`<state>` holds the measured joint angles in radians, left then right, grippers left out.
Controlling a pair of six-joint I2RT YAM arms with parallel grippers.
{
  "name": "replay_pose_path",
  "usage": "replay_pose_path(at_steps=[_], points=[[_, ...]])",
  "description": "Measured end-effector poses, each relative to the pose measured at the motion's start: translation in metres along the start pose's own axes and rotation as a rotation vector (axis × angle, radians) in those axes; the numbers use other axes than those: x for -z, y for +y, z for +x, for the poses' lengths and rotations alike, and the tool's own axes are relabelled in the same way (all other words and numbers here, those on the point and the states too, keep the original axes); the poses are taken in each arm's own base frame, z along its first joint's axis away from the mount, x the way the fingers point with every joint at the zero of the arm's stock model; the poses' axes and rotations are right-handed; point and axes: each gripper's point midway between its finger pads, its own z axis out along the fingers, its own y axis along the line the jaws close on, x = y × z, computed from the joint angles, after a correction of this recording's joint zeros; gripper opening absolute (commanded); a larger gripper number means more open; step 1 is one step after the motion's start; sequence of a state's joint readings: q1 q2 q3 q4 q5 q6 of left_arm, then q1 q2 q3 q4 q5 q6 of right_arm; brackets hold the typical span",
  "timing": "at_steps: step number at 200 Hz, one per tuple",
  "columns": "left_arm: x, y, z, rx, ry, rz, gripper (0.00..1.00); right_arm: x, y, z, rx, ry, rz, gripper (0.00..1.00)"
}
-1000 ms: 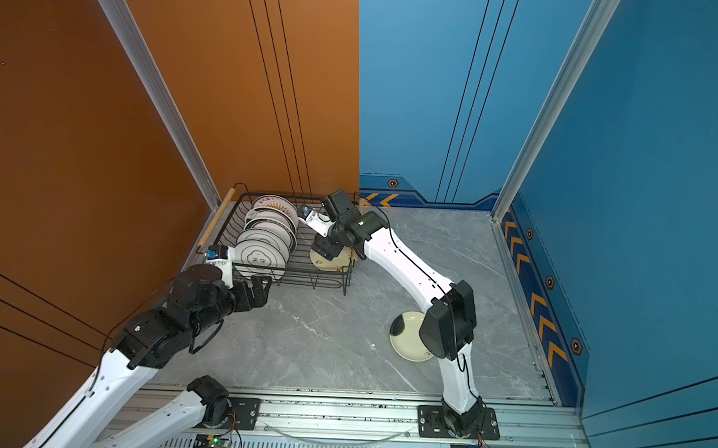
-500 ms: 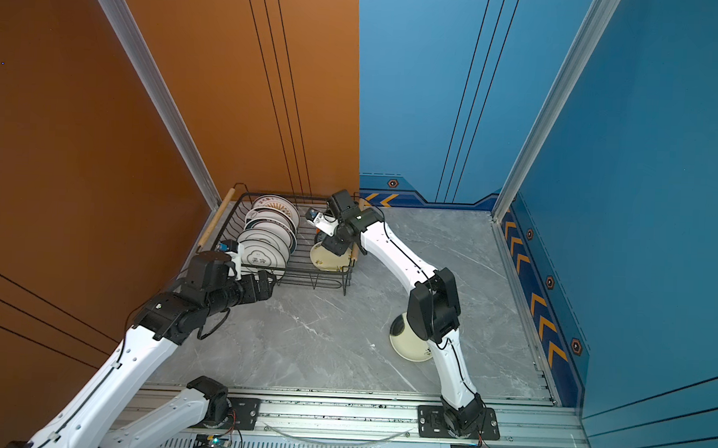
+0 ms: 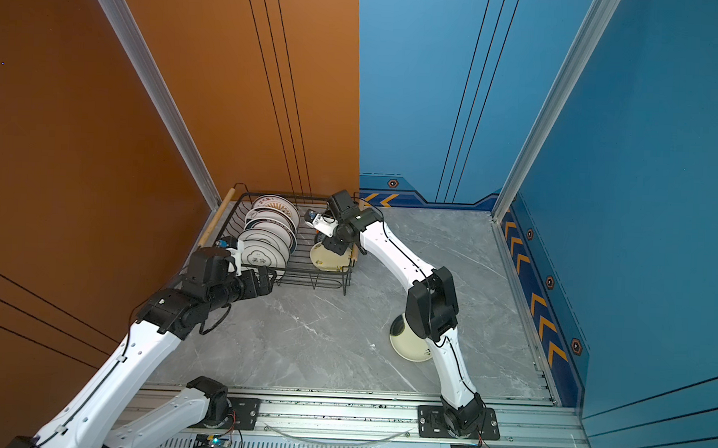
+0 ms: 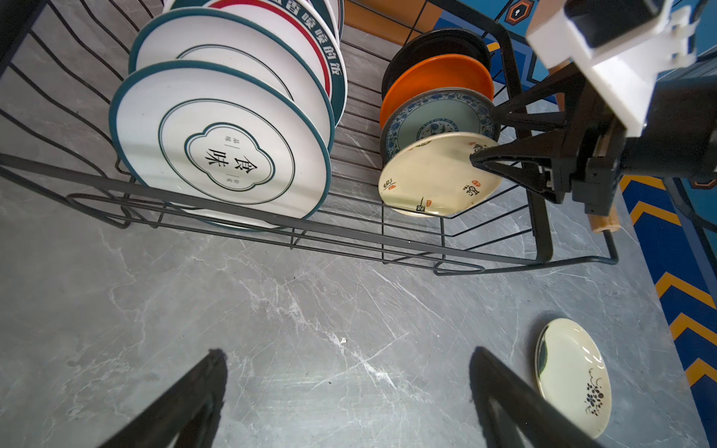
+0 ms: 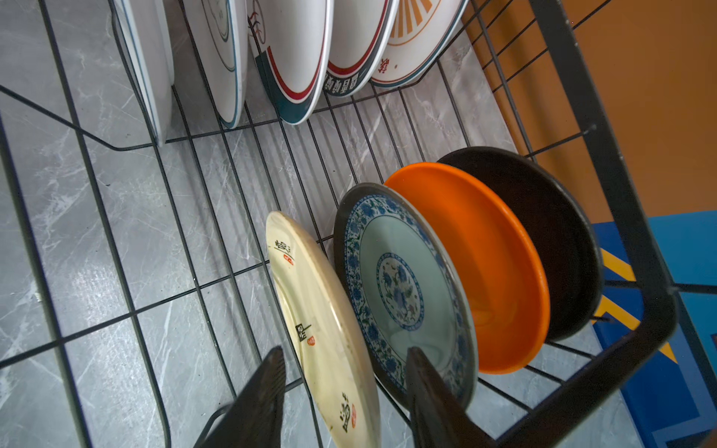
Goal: Unload the plates from the dish rack
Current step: 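Grasp the next cream plate with the right gripper while the left steadies the rack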
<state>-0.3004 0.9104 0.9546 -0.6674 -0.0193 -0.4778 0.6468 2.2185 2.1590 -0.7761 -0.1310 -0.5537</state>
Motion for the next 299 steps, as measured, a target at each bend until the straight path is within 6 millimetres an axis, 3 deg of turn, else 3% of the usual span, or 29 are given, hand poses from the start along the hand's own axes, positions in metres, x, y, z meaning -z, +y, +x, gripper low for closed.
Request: replay_pose_path(at_steps=[41, 103, 154, 198, 226, 299], points=[[-0.002, 0.0, -0.004, 0.004, -0.009, 0.007, 0.98, -0.022, 0.004, 0.01, -0.003, 0.032, -0.02, 0.42], [-0.002, 0.0, -0.007, 0.01, -0.022, 0.014, 0.98, -0.022, -0.001, 0.005, 0.019, 0.023, -0.01, 0.31], [-0.005, -0.001, -0.009, 0.013, -0.042, 0.024, 0.98, -0.039, 0.002, 0.018, 0.066, 0.084, -0.015, 0.24], [-0.007, -0.002, -0.012, 0.014, -0.05, 0.03, 0.98, -0.039, 0.002, 0.02, 0.084, 0.097, -0.012, 0.16], [-0.01, -0.002, -0.012, 0.015, -0.058, 0.033, 0.98, -0.037, 0.003, 0.021, 0.125, 0.103, -0.016, 0.04], [-0.022, 0.004, -0.005, 0.02, -0.047, 0.022, 0.98, -0.035, 0.008, 0.021, 0.159, 0.118, -0.026, 0.0]])
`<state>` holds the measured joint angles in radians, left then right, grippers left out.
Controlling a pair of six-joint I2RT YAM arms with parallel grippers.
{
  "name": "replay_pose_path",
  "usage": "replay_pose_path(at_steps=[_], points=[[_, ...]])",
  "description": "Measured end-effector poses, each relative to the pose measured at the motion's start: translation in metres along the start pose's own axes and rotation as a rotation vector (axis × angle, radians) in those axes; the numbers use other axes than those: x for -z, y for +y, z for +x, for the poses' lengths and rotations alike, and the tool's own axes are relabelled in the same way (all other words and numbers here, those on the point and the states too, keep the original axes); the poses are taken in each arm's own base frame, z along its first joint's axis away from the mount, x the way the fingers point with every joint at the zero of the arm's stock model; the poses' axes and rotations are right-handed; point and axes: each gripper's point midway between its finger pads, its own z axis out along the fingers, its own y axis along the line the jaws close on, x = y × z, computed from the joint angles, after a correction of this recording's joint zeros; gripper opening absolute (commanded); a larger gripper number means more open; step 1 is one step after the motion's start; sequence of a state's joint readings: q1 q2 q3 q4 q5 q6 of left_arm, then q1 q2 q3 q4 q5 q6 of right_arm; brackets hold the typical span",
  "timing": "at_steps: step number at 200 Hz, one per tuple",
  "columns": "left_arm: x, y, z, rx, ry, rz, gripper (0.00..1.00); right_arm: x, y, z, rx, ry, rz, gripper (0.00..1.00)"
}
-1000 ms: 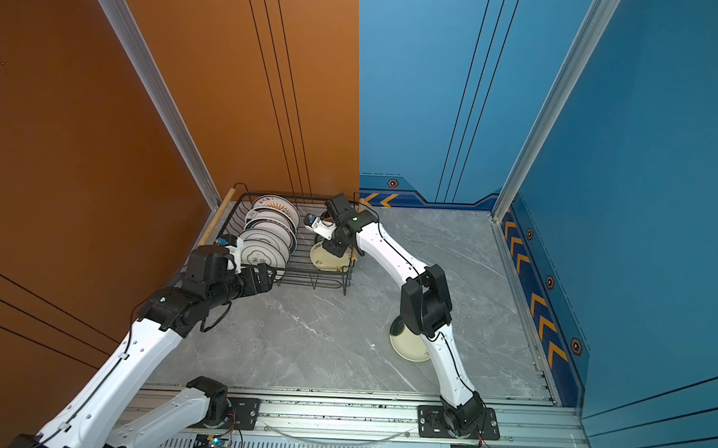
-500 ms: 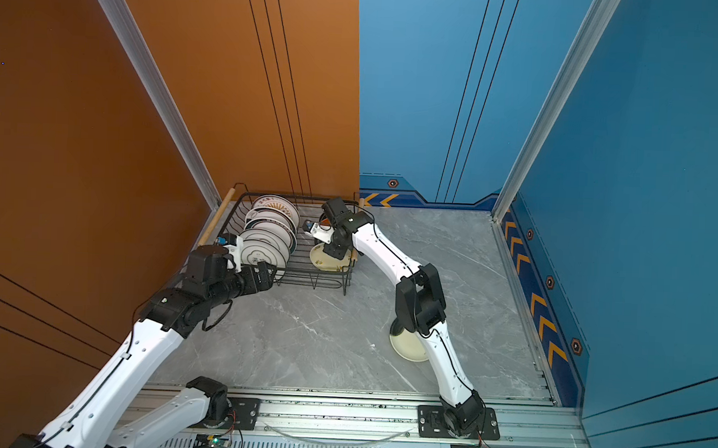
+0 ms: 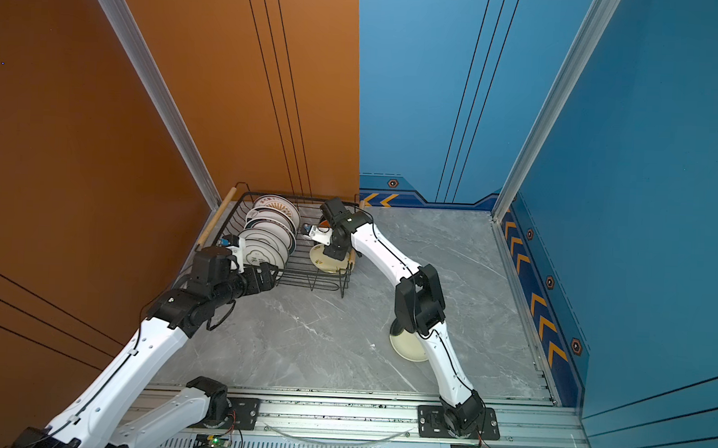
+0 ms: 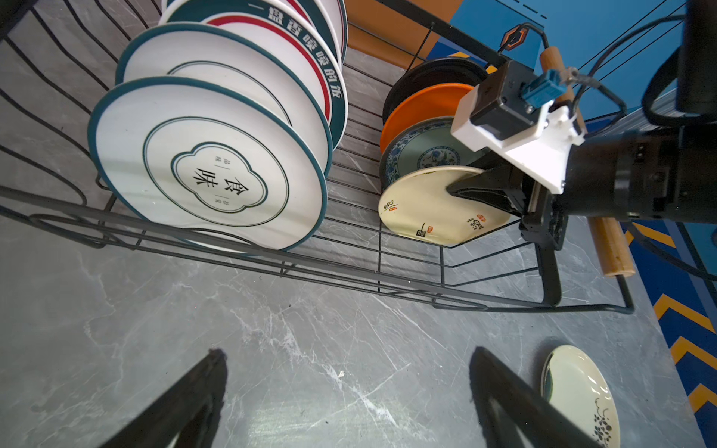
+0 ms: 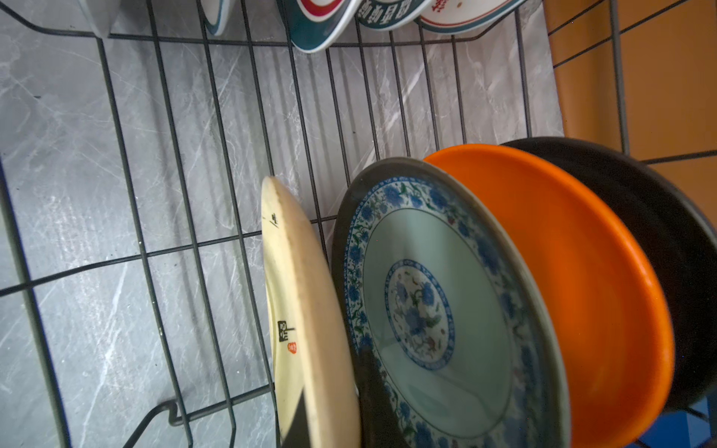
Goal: Unload the plates from the dish rack
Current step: 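Grasp the next cream plate with the right gripper while the left steadies the rack, then lift the cream character-print plate up out of the rack with the right gripper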
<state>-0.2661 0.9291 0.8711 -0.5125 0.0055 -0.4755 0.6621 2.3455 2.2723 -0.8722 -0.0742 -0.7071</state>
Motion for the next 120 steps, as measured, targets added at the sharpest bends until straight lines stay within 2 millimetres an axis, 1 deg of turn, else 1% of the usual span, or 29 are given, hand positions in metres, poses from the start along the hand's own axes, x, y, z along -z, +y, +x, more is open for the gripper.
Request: replay_pose_path(at_steps=[20, 61, 88, 120], points=[[-0.002, 0.001, 0.002, 0.003, 0.004, -0.002, 0.98, 0.002, 0.0, 0.0, 0.011, 0.001, -0.002, 0.0], [-0.003, -0.001, -0.001, 0.003, -0.016, 0.008, 0.98, 0.011, -0.002, -0.003, 0.027, -0.006, -0.011, 0.0], [0.001, 0.0, -0.001, 0.004, -0.032, 0.014, 0.98, 0.02, -0.004, -0.013, 0.021, -0.055, -0.027, 0.0], [0.009, 0.001, -0.004, 0.004, -0.079, 0.024, 0.98, 0.033, -0.008, -0.028, 0.008, -0.119, -0.033, 0.0]])
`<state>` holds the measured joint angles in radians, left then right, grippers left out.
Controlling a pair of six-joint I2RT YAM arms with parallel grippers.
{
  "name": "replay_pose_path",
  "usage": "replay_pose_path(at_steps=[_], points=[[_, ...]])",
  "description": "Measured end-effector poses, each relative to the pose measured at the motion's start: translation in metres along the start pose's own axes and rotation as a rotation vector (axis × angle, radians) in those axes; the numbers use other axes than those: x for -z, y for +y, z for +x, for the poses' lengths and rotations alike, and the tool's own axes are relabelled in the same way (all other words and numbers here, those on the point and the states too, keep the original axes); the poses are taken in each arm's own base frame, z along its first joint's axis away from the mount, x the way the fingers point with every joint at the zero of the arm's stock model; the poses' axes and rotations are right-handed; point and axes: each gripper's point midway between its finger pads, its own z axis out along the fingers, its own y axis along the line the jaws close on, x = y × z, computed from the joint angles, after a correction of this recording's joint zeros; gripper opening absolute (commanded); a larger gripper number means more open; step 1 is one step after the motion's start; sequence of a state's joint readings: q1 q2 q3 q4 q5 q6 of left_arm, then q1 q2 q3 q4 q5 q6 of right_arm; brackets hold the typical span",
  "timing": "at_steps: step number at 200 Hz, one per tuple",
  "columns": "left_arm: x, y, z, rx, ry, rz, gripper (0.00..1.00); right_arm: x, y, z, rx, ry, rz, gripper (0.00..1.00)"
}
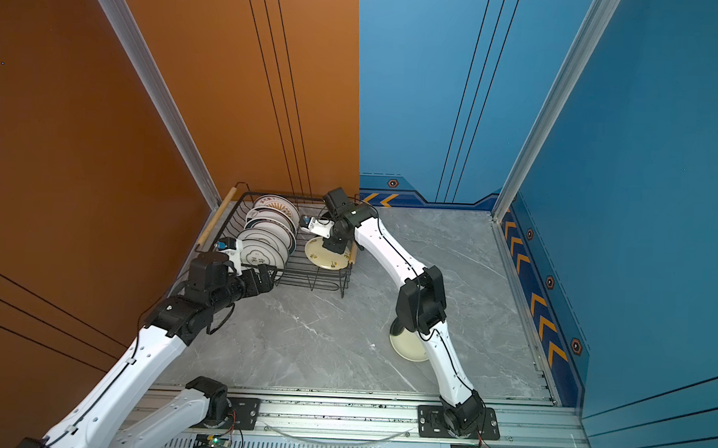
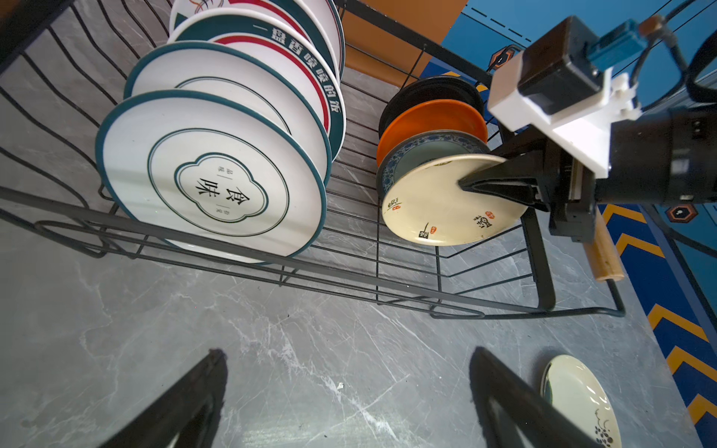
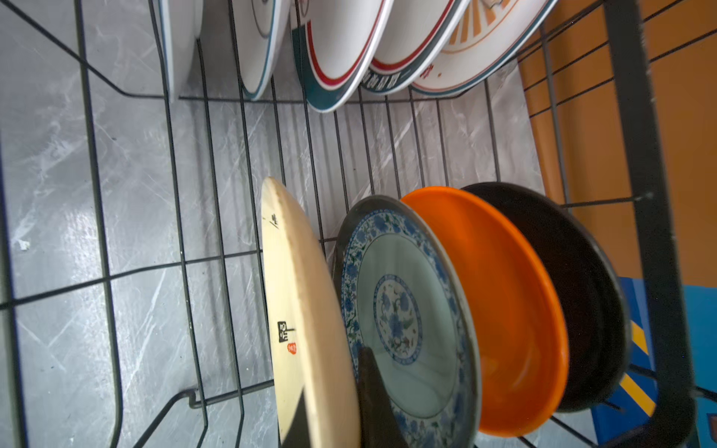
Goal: Unload the plates from the dish rack
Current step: 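Lift the cream character-print plate up out of the rack with the right gripper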
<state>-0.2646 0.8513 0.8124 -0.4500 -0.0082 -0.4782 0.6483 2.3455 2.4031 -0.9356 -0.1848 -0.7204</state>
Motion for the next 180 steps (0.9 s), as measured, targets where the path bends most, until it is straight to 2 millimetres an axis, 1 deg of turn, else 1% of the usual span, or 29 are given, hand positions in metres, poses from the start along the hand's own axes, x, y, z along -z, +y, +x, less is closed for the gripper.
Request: replay_pose_path(at_steps=[28, 48, 72, 88, 99, 108, 110, 114, 124, 135, 143, 144, 156, 167, 180], points=[[0.007, -0.002, -0.007, -0.001, -0.046, 0.016, 0.98, 0.008, -0.002, -0.015, -0.028, -0.066, -0.008, 0.0], [0.008, -0.004, -0.01, -0.003, -0.061, 0.024, 0.98, 0.015, -0.005, -0.026, -0.06, -0.122, -0.012, 0.0], [0.008, -0.004, -0.011, -0.003, -0.062, 0.026, 0.98, 0.031, -0.018, -0.041, -0.113, -0.207, 0.007, 0.0], [0.008, -0.006, -0.01, -0.002, -0.058, 0.037, 0.98, 0.049, -0.031, -0.053, -0.168, -0.278, 0.027, 0.0], [0.006, -0.011, -0.009, 0.0, -0.041, 0.06, 0.98, 0.066, -0.042, -0.061, -0.225, -0.346, 0.031, 0.0], [0.004, -0.016, -0.008, 0.001, -0.026, 0.082, 0.98, 0.083, -0.052, -0.068, -0.274, -0.405, 0.029, 0.0], [0.003, -0.017, -0.008, 0.0, -0.022, 0.09, 0.98, 0.09, -0.055, -0.07, -0.292, -0.429, 0.028, 0.0], [0.002, -0.02, -0.009, 0.0, -0.017, 0.1, 0.98, 0.095, -0.06, -0.071, -0.317, -0.449, 0.025, 0.0], [-0.002, -0.026, -0.011, 0.003, -0.007, 0.128, 0.98, 0.119, -0.076, -0.074, -0.396, -0.527, 0.023, 0.0], [-0.005, -0.033, -0.013, 0.009, -0.002, 0.153, 0.98, 0.144, -0.096, -0.072, -0.49, -0.604, 0.026, 0.0], [-0.008, -0.037, -0.015, 0.009, 0.002, 0.17, 0.98, 0.162, -0.109, -0.065, -0.565, -0.654, 0.036, 0.0], [-0.009, -0.038, -0.014, 0.009, 0.004, 0.172, 0.98, 0.166, -0.113, -0.063, -0.587, -0.664, 0.038, 0.0], [-0.012, -0.046, -0.016, 0.005, 0.01, 0.191, 0.98, 0.188, -0.128, -0.048, -0.702, -0.731, 0.046, 0.0], [-0.016, -0.055, -0.019, -0.004, 0.017, 0.209, 0.98, 0.21, -0.144, -0.029, -0.833, -0.809, 0.056, 0.0], [-0.02, -0.067, -0.023, -0.018, 0.022, 0.234, 0.98, 0.229, -0.16, -0.007, -0.964, -0.893, 0.053, 0.0]])
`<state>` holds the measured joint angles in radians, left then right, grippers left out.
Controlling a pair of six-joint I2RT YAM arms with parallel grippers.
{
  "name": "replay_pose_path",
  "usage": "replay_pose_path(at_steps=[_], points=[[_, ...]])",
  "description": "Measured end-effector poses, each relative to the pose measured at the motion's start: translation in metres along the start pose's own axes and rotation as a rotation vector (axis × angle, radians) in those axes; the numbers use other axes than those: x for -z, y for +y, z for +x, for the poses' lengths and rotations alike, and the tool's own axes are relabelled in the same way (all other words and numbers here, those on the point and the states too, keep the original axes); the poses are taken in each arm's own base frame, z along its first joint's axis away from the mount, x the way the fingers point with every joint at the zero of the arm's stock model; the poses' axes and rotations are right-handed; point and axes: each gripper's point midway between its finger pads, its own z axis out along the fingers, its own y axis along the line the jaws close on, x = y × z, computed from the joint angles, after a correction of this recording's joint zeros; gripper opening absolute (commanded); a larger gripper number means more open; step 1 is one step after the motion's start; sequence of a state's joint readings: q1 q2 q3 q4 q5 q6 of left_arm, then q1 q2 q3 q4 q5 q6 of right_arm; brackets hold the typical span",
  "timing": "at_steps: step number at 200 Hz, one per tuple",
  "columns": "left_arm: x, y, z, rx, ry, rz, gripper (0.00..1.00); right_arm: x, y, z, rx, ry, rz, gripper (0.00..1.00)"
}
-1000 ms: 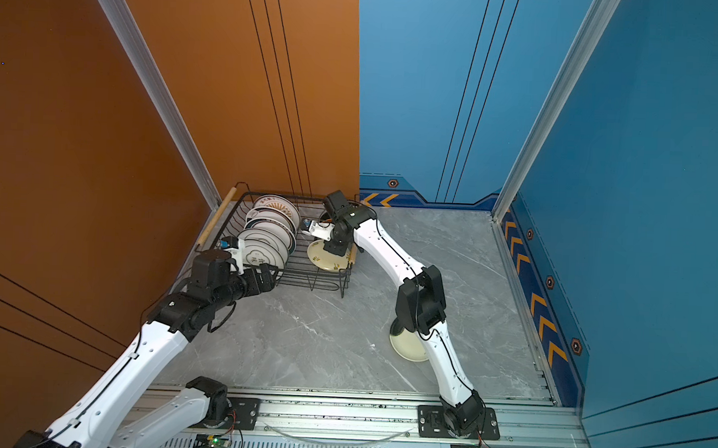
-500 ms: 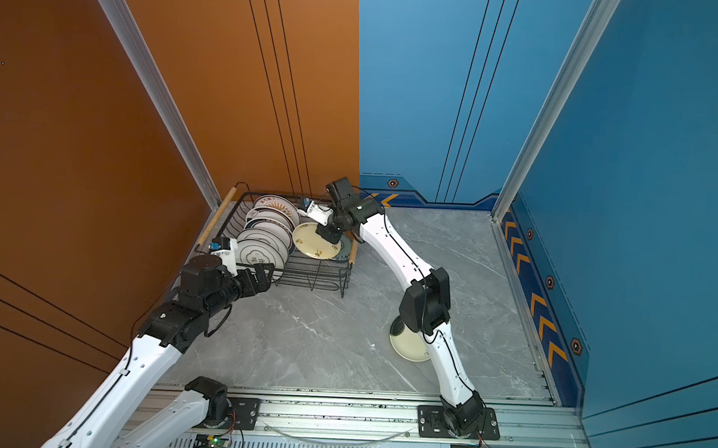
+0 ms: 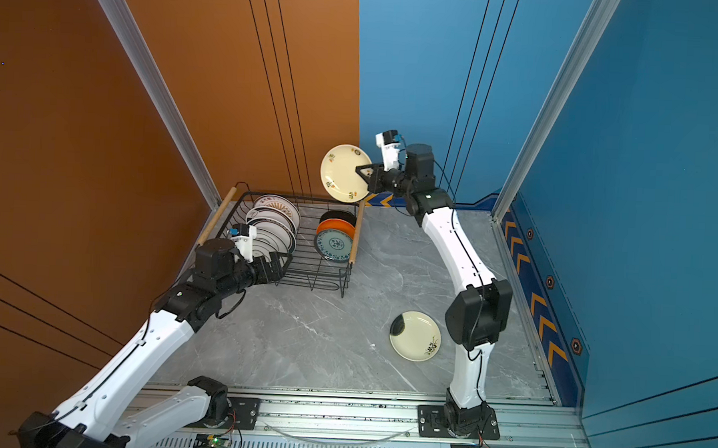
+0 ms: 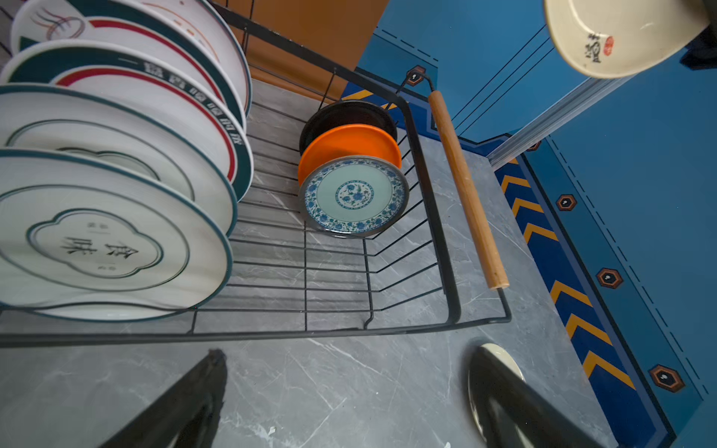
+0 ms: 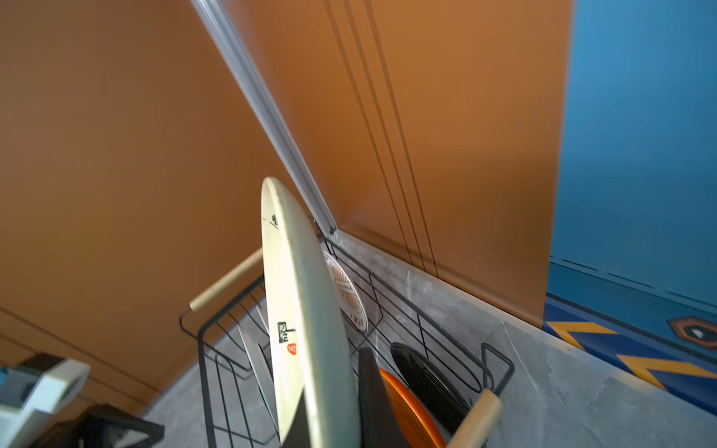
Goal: Unload the plates from the dish rack
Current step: 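Lift the cream character-print plate up out of the rack with the right gripper, then move the left gripper to the plate rim and grasp it while right holds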
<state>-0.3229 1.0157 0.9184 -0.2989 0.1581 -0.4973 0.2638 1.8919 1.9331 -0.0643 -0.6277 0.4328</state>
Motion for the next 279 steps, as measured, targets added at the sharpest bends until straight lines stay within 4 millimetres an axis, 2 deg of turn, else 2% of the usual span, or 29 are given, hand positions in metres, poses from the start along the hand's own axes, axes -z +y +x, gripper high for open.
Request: replay_pose_path(at_steps=[14, 27, 54, 76, 91, 118, 170, 199, 232, 257, 279], points=[[-0.007, -0.014, -0.003, -0.017, 0.008, 0.029, 0.98, 0.019, -0.023, -0.013, -0.13, -0.086, 0.012, 0.0], [-0.015, -0.029, -0.004, -0.035, 0.019, 0.06, 0.98, 0.034, -0.044, -0.009, -0.227, -0.116, 0.038, 0.0], [-0.033, -0.061, -0.006, -0.076, 0.045, 0.12, 0.98, 0.06, -0.076, 0.027, -0.421, -0.116, 0.121, 0.0], [-0.047, -0.083, -0.013, -0.094, 0.042, 0.162, 0.99, 0.083, -0.083, 0.05, -0.533, -0.116, 0.18, 0.0], [-0.056, -0.093, -0.016, -0.093, 0.044, 0.185, 0.99, 0.098, -0.081, 0.058, -0.586, -0.124, 0.21, 0.0], [-0.073, -0.111, -0.021, -0.055, 0.064, 0.253, 0.99, 0.121, -0.066, 0.067, -0.646, -0.139, 0.224, 0.0], [-0.093, -0.15, -0.018, 0.04, 0.143, 0.453, 0.99, 0.135, -0.049, 0.114, -0.694, -0.079, 0.268, 0.0], [-0.096, -0.16, -0.012, 0.075, 0.185, 0.516, 0.97, 0.137, -0.044, 0.138, -0.709, -0.046, 0.279, 0.0], [-0.097, -0.166, -0.013, 0.093, 0.197, 0.561, 0.94, 0.129, -0.037, 0.157, -0.74, -0.02, 0.258, 0.0], [-0.103, -0.165, -0.014, 0.116, 0.206, 0.585, 0.92, 0.12, -0.023, 0.17, -0.762, -0.007, 0.221, 0.0], [-0.112, -0.158, -0.013, 0.142, 0.22, 0.581, 0.91, 0.113, -0.009, 0.172, -0.761, 0.0, 0.183, 0.0]])
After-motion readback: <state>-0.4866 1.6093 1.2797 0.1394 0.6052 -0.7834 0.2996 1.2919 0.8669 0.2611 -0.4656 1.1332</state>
